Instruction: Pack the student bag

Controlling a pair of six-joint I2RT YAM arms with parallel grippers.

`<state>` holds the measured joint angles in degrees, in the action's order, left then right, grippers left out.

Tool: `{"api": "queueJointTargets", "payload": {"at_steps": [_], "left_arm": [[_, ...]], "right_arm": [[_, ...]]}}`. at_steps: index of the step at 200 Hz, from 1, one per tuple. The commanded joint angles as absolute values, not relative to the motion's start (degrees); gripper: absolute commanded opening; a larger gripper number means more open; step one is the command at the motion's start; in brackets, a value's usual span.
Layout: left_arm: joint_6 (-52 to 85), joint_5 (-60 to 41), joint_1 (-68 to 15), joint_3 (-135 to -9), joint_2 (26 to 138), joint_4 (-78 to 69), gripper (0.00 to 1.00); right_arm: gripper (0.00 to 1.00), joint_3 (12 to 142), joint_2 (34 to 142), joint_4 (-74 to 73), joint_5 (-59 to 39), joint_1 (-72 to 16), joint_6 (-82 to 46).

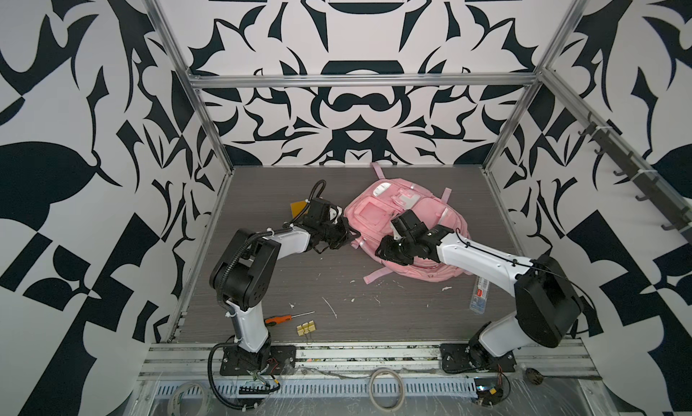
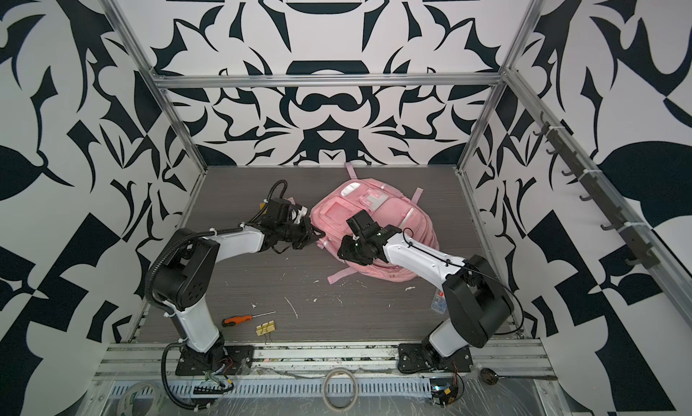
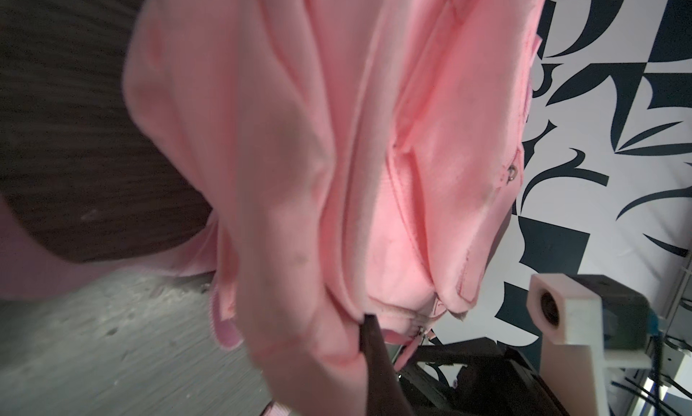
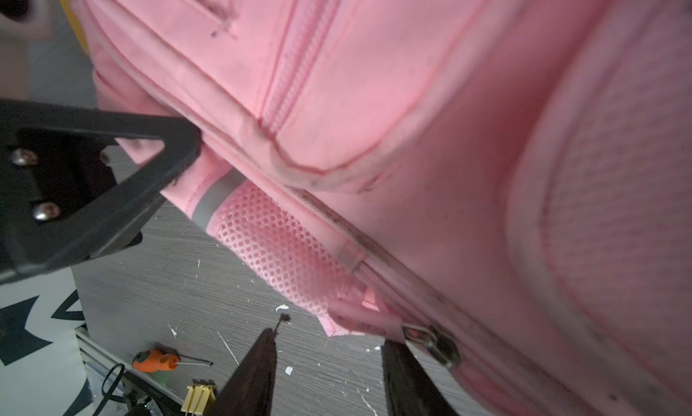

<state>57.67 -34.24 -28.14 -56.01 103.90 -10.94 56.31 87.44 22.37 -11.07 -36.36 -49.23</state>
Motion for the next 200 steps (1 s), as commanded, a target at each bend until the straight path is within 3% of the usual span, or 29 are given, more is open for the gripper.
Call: {"api": "queueJointTargets", "payload": {"at_steps": [1, 40, 74, 101, 129, 161, 200], "left_arm": [[58.01, -35.60, -29.76, -56.42, 102.61, -12.92, 0.00], [58.08, -34.90, -30.49, -56.35, 101.98, -13.27, 0.00], [58.06, -34.69, -30.93, -55.56, 101.30, -13.51, 0.00], [58.09, -34.59, -31.11, -55.13, 100.81, -13.54, 0.00], [58.03, -34.65, -31.19, -54.80, 100.72, -13.54, 0.00], [58.23, -34.54, -31.35, -54.58, 101.12, -13.70, 0.00], [58.95, -34.46, -31.46, -54.60, 101.81, -14.67, 0.00]], "right_arm": [[0.44, 55.63, 86.40, 22.81, -7.08, -36.21, -52.08], [0.42, 53.21, 84.11, 25.53, -1.30, -36.12, -52.94], [0.59, 52.54, 82.25, 25.61, 1.95, -35.61, -54.97], [0.60, 50.85, 80.84, 22.30, 2.43, -34.53, -55.90], [0.46, 50.95, 81.90, 20.77, 1.17, -33.66, -55.33], [0.20, 51.15, 82.25, 22.15, 0.79, -33.68, -54.43], [0.09, 50.70, 81.78, 23.73, 0.44, -33.66, -52.65]]}}
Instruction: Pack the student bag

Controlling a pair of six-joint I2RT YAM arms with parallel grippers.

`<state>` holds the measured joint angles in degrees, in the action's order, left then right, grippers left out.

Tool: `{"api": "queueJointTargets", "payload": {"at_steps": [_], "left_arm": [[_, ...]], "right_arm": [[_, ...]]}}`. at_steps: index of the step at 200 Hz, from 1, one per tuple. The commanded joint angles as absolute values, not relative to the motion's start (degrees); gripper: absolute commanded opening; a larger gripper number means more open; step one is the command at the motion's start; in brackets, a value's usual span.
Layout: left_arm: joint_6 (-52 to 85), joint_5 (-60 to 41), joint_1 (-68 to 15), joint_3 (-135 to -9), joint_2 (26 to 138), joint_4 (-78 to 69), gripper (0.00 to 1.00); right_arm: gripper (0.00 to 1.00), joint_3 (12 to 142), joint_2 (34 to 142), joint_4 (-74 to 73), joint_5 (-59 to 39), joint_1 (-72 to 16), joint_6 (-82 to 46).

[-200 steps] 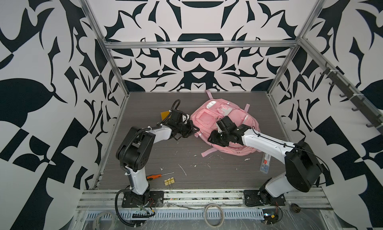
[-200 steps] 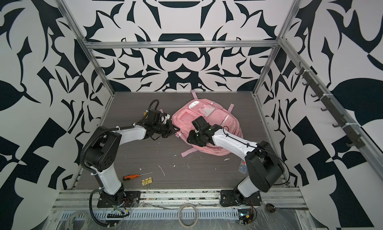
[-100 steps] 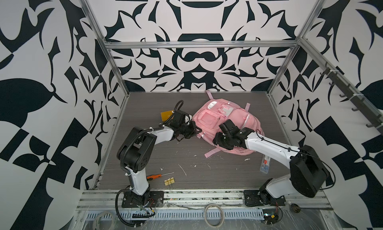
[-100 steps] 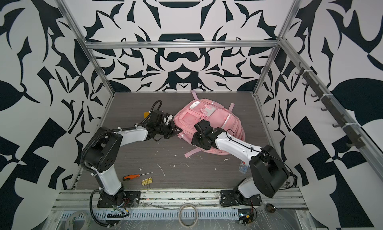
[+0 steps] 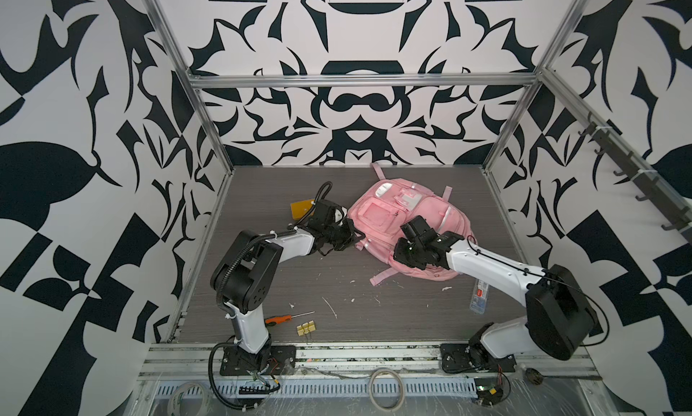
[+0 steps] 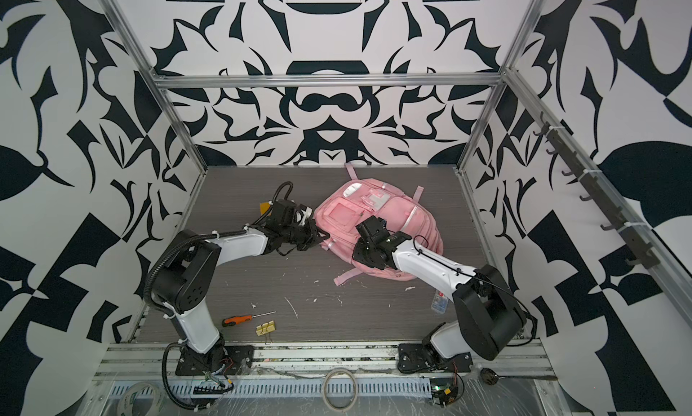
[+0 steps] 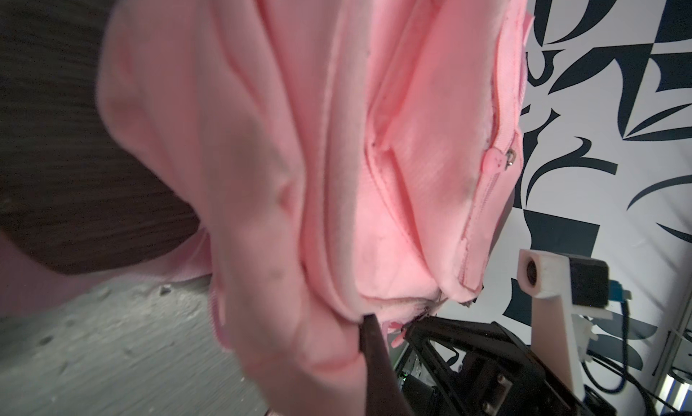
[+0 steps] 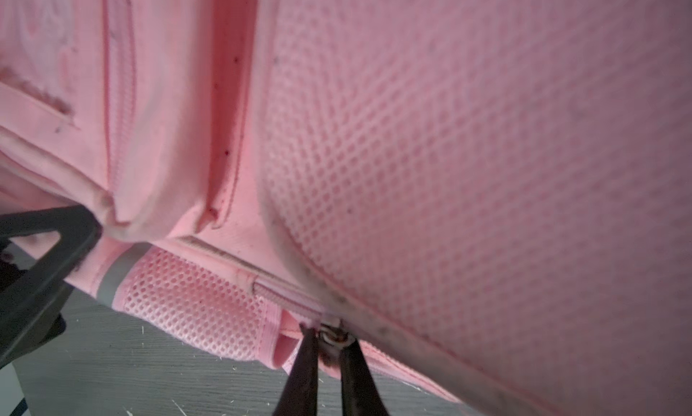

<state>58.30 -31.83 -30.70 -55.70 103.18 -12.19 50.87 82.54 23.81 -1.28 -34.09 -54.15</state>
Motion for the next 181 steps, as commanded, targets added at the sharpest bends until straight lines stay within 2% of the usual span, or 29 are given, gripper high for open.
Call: {"api": "queueJointTargets", "payload": {"at_steps": [1, 40, 67, 91, 130, 159, 181], "left_arm": [[58.92, -34.46, -31.46, -54.64, 101.79, -14.67, 0.00], [58.87, -34.63, -31.46, -55.02, 101.69, -14.68, 0.00], [58.61, -34.96, -31.41, -55.27, 101.44, -14.66, 0.00], [58.68, -35.33, -31.43, -55.60, 101.78, -15.37, 0.00], [59.27, -36.25, -31.41, -55.37, 101.86, -16.60, 0.00], [59.44, -36.56, -31.41, -55.58, 101.84, -17.01, 0.00], [59.46, -36.57, -31.41, -55.90, 101.82, -17.06, 0.00]], "right_arm": [[0.08, 50.71, 81.80, 23.82, 0.44, -33.66, -52.61], [0.00, 51.11, 82.57, 27.15, 2.93, -33.67, -47.56], [0.00, 52.45, 83.55, 28.86, 3.25, -34.11, -42.71], [0.11, 52.70, 85.09, 28.45, 2.37, -34.44, -39.67], [0.12, 52.91, 86.18, 26.11, 1.14, -34.72, -33.51], [0.28, 53.58, 86.58, 26.37, -0.36, -34.34, -29.75], [0.31, 53.25, 86.66, 25.51, -1.14, -34.06, -29.25]]}}
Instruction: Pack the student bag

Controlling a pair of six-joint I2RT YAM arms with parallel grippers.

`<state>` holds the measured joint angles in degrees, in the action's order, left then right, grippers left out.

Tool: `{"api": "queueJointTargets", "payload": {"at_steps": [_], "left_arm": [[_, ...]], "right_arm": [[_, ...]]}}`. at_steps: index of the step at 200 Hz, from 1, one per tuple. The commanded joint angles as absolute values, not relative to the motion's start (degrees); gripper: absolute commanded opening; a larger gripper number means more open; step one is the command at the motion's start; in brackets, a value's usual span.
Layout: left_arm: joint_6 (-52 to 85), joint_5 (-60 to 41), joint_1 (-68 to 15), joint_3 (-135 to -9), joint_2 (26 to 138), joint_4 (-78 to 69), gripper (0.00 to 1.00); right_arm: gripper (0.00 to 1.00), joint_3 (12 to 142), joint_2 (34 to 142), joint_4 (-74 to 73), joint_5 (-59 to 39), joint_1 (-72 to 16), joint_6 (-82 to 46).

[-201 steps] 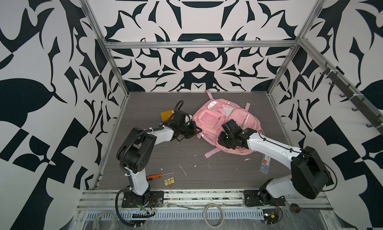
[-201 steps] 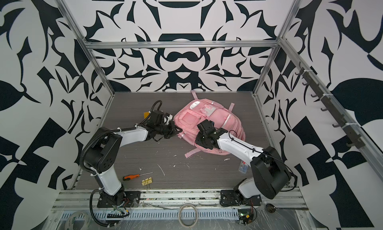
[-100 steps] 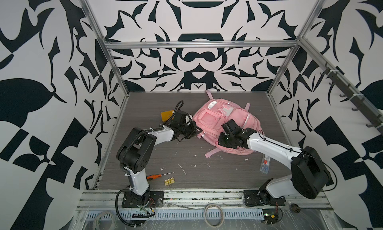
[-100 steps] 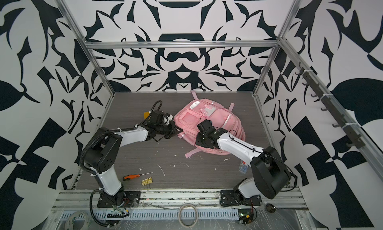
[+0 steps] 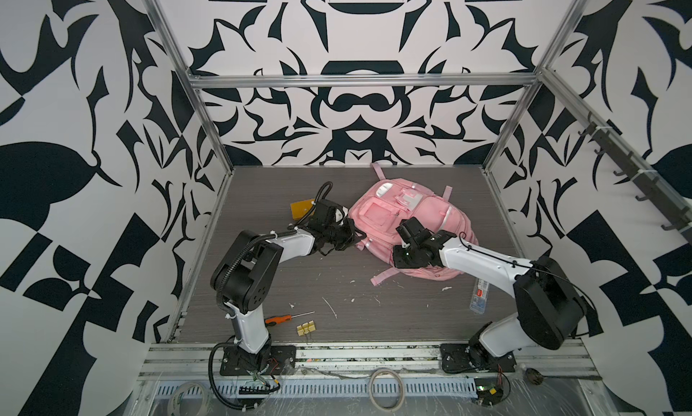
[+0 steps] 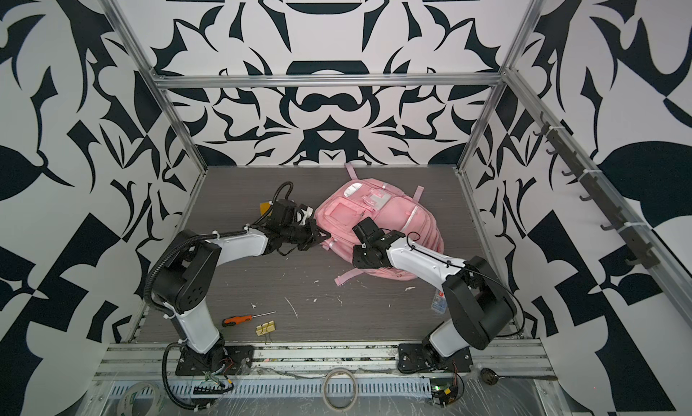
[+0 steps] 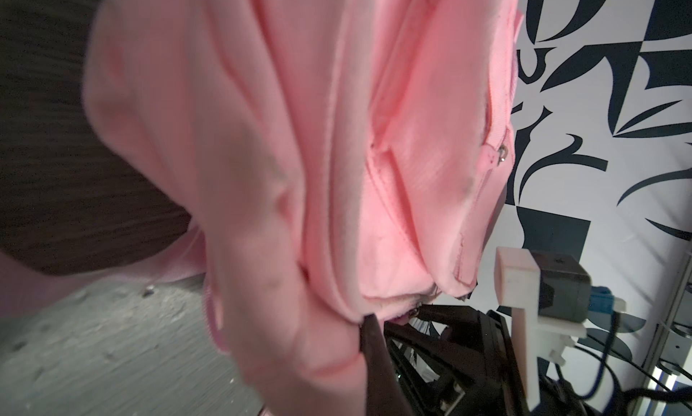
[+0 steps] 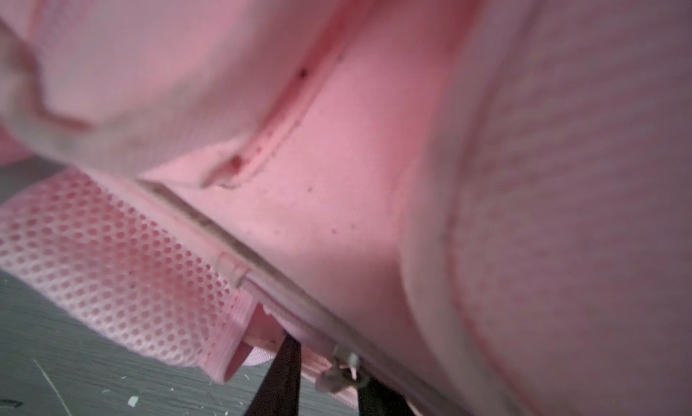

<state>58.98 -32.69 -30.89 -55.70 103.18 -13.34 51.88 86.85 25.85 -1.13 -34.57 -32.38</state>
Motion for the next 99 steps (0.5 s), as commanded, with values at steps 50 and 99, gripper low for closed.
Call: {"api": "queueJointTargets", "payload": {"at_steps": [50, 99], "left_arm": [[59.68, -36.30, -31.42, -55.57, 101.68, -17.30, 0.00], [59.34, -35.78, -30.88, -55.06, 101.21, -16.58, 0.00]], "right_arm": [[0.10, 53.34, 85.53, 25.93, 0.04, -33.58, -29.62], [0.00, 54.54, 83.15, 31.56, 3.20, -33.49, -28.12]]}}
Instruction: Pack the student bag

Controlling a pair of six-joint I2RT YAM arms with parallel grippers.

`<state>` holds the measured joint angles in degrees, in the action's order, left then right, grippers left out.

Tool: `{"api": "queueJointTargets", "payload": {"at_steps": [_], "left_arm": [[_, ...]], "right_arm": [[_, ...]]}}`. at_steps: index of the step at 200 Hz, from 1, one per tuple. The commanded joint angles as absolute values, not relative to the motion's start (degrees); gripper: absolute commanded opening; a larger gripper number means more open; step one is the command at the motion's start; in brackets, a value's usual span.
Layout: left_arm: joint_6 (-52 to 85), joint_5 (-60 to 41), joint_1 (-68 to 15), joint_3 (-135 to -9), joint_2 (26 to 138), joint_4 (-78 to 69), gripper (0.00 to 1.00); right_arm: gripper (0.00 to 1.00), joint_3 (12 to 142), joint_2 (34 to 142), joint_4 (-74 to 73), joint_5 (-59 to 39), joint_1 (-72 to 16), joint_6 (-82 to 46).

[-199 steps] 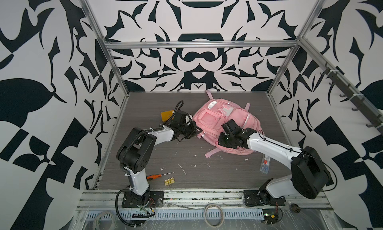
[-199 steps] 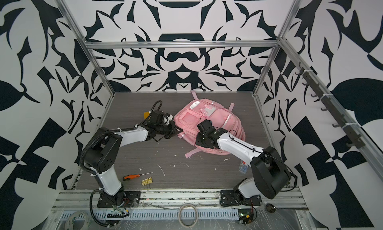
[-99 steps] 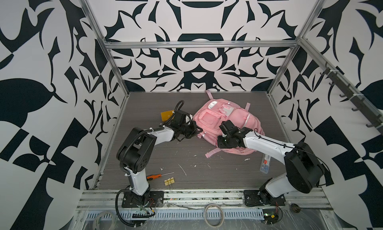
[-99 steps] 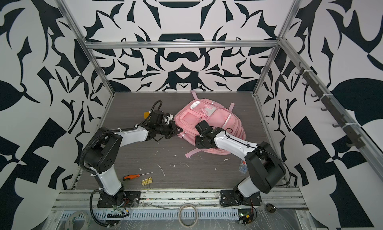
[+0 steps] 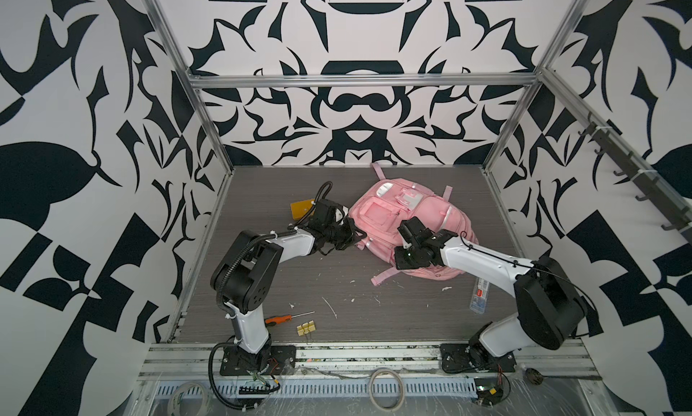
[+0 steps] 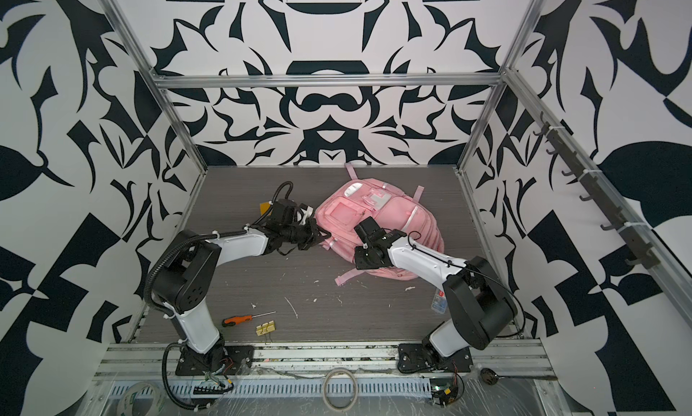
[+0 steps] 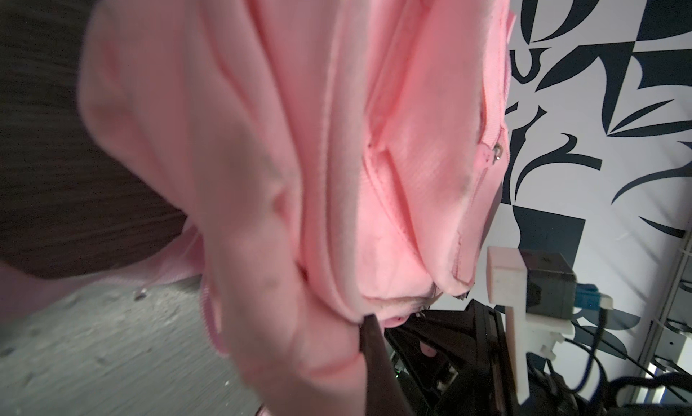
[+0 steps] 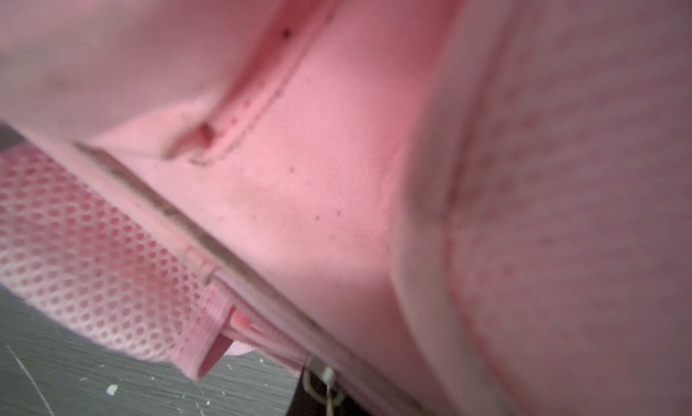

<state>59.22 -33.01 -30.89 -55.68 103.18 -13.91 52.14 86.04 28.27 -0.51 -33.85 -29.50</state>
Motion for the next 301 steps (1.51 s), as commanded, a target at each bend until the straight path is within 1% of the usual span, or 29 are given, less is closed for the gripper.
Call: {"api": "queueJointTargets", "payload": {"at_steps": [1, 35, 58, 86, 110, 128, 160, 185, 186, 187, 191, 195, 204, 205, 206, 207, 209, 229, 248, 278, 289, 301], "left_arm": [[59.33, -35.78, -30.82, -55.04, 101.19, -16.55, 0.00], [58.23, -34.87, -27.76, -53.90, 100.05, -14.93, 0.00], [56.55, -34.66, -24.29, -54.32, 100.01, -13.95, 0.00], [53.15, -34.80, -21.51, -58.64, 101.82, -11.04, 0.00], [48.96, -35.07, -19.21, -63.92, 104.78, -8.58, 0.00], [45.66, -33.96, -17.49, -69.09, 107.71, -5.23, 0.00], [40.65, -33.17, -16.96, -82.89, 115.57, 2.28, 0.00], [38.38, -32.27, -17.30, -92.00, 121.13, 6.95, 0.00], [38.26, -32.31, -17.35, -92.32, 121.30, 7.12, 0.01], [38.16, -32.37, -17.38, -92.61, 121.42, 7.30, 0.04], [37.87, -32.76, -17.55, -93.77, 121.79, 7.99, 0.20], [37.55, -33.14, -17.78, -94.56, 121.85, 8.54, 0.37], [36.28, -33.40, -18.63, -95.85, 120.97, 10.21, 0.80], [36.11, -33.35, -18.76, -95.91, 120.78, 10.46, 0.86], [35.94, -33.29, -18.87, -95.99, 120.68, 10.77, 0.90], [35.81, -33.26, -18.97, -96.03, 120.41, 11.10, 0.95], [35.45, -33.23, -19.18, -96.19, 119.93, 11.85, 0.99], [34.06, -33.87, -21.38, -95.38, 114.30, 21.09, 0.99], [37.05, -35.07, -24.09, -86.56, 107.36, 23.24, 0.99], [46.30, -37.75, -28.96, -68.39, 98.37, 15.26, 0.99], [49.50, -39.13, -30.40, -63.57, 96.95, 11.80, 0.99], [54.33, -41.05, -30.94, -58.79, 96.42, 4.64, 1.00]], "right_arm": [[0.00, 54.52, 83.06, 31.73, 3.27, -33.49, -28.08], [0.00, 51.98, 77.59, 35.48, 4.63, -32.77, -27.07], [0.00, 48.78, 72.91, 35.85, 1.36, -30.79, -26.44], [0.00, 47.61, 69.54, 36.63, -2.35, -29.31, -23.36], [0.00, 48.86, 68.81, 41.42, -2.65, -27.52, -21.23], [0.00, 48.11, 65.85, 42.58, -2.48, -25.56, -21.35], [0.00, 47.70, 62.01, 44.47, -2.46, -23.17, -21.60], [0.00, 49.25, 63.55, 43.82, -5.35, -23.19, -20.40], [0.00, 49.36, 63.68, 43.80, -5.53, -23.24, -20.35], [0.00, 49.51, 63.79, 43.70, -5.75, -23.22, -20.28], [0.00, 49.92, 64.18, 43.33, -6.56, -23.32, -20.07], [0.00, 50.19, 64.52, 42.74, -7.17, -23.37, -19.96], [0.00, 50.80, 65.04, 41.05, -8.28, -23.61, -19.78], [0.00, 50.89, 65.08, 40.83, -8.36, -23.67, -19.82], [0.00, 50.89, 65.19, 40.59, -8.53, -23.70, -19.80], [0.00, 50.98, 65.20, 40.38, -8.62, -23.76, -19.79], [0.00, 51.13, 65.39, 39.89, -8.83, -23.85, -19.78], [0.00, 53.66, 67.97, 36.58, -11.41, -24.91, -19.75], [0.00, 56.47, 71.34, 33.71, -12.42, -27.60, -19.85], [0.00, 61.27, 76.65, 30.40, -13.24, -32.09, -20.71], [0.00, 62.65, 78.01, 29.28, -13.50, -33.12, -21.37], [0.00, 63.56, 78.97, 27.71, -13.95, -33.81, -22.28]]}}
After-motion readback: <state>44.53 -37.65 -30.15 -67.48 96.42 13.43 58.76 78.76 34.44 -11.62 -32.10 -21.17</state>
